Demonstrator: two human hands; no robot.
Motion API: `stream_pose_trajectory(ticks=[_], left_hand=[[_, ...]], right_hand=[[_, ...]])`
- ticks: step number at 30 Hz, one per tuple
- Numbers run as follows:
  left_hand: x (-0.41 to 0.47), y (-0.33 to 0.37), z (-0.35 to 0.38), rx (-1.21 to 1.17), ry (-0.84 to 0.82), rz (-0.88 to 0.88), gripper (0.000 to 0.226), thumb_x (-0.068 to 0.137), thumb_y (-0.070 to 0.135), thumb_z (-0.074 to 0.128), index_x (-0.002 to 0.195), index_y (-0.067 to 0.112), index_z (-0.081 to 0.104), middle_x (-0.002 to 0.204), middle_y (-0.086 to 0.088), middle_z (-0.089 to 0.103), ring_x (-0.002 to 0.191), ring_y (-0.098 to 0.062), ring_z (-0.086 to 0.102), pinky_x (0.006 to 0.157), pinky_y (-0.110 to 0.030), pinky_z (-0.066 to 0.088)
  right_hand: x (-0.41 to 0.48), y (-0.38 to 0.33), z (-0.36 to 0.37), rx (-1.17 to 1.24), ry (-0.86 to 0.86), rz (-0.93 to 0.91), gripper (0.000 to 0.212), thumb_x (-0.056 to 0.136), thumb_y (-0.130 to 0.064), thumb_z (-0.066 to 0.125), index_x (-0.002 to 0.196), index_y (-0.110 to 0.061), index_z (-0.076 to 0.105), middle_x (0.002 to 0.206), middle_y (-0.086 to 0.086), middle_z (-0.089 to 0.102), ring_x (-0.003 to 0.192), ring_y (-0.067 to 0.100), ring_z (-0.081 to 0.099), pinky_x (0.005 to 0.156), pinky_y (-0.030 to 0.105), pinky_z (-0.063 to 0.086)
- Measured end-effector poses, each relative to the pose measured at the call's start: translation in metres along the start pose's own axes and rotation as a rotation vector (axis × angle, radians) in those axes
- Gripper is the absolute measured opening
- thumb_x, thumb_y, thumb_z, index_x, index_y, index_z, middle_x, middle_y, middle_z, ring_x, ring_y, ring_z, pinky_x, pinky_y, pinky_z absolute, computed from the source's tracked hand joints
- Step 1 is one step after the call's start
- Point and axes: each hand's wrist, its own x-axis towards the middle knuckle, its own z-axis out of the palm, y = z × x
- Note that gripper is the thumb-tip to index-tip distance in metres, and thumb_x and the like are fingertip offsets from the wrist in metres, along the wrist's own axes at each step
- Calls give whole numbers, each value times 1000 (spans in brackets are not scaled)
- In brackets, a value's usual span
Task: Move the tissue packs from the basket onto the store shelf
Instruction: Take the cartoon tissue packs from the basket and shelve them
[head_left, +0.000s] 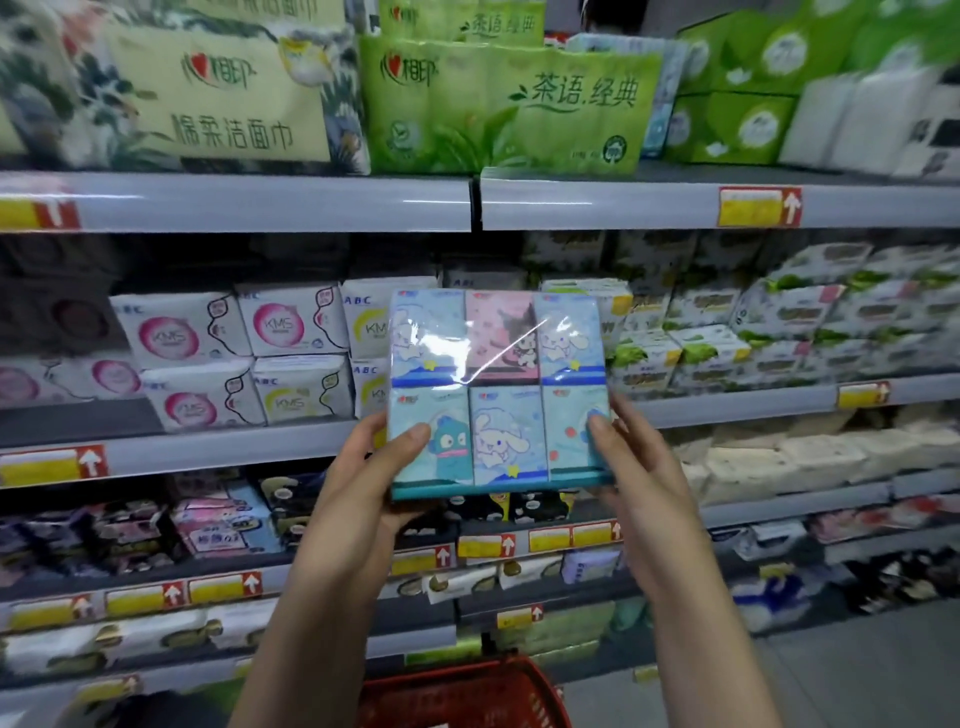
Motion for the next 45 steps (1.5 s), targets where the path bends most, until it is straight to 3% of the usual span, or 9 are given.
stream_pose_trajectory(ticks=[6, 10, 15, 20, 26, 30, 35, 41, 45], left_hand=[[5, 10, 7, 2, 58, 69, 58, 68, 32, 68, 123, 17, 55, 112, -7, 70, 96, -19, 71, 72, -36, 57], [3, 16, 17, 63, 90, 129, 57, 68, 32, 69, 122, 21, 54, 96, 2, 74, 89, -14, 72, 74, -34, 56], [0, 17, 29, 121, 105, 181, 44, 67, 24, 72, 108, 26, 56, 89, 5, 76, 78, -12, 73, 56, -20, 55], [-5, 12, 39, 167, 139, 231, 38, 68, 21, 75, 100, 33, 57, 93, 7, 75, 83, -9, 72, 60, -16, 54], [-9, 11, 49, 305, 100, 259, 44, 65, 29, 79, 98, 39, 52, 96, 16, 69, 87, 0, 69, 68, -20, 56], [-12, 21, 49, 422, 12, 247, 63, 46, 54, 73, 105, 40, 57, 105, 16, 69, 92, -5, 68, 78, -35, 58], [-3, 25, 29, 423, 133, 239, 41, 69, 31, 73, 107, 32, 55, 109, 14, 63, 96, 1, 62, 60, -10, 48], [9, 16, 1, 342, 198, 109, 55, 72, 34, 71, 122, 23, 50, 124, 4, 55, 112, -18, 55, 94, -41, 46], [8, 15, -1, 139, 116, -62, 56, 69, 32, 68, 122, 19, 57, 114, -2, 69, 99, -18, 66, 75, -40, 54]], right_hand=[[-5, -2, 16, -641, 34, -445, 65, 78, -66, 54, 132, -65, 18, 146, -29, 27, 136, -5, 27, 110, 34, 34], [-2, 21, 35, -1131, -21, -849, 83, 83, -55, 52, 149, -37, 4, 157, -12, 14, 146, 12, 10, 117, 50, 16], [6, 45, 53, -1192, -17, -952, 94, 78, -23, 67, 150, -23, 6, 157, 2, 12, 147, 20, 8, 115, 50, 6], [9, 61, 58, -1145, 59, -962, 108, 66, -4, 74, 150, -17, 8, 156, 9, 14, 147, 24, 9, 117, 49, 4], [14, 67, 58, -844, 106, -946, 106, 61, 3, 65, 147, -27, 12, 159, -12, 5, 146, 15, 10, 114, 50, 15], [8, 53, 63, -332, 141, -565, 91, 72, -6, 70, 136, -56, 28, 146, -14, 37, 131, 9, 42, 97, 33, 49], [14, 42, 61, 253, 212, -111, 66, 77, 2, 69, 120, -44, 48, 124, -6, 59, 111, 13, 59, 93, 37, 51], [16, 35, 66, 924, 64, 104, 89, 40, -14, 90, 123, -26, 60, 121, 7, 67, 105, 29, 66, 89, 50, 48], [13, 31, 75, 1084, -72, 87, 73, 15, -15, 95, 87, -19, 79, 103, 11, 73, 87, 29, 72, 65, 48, 58]])
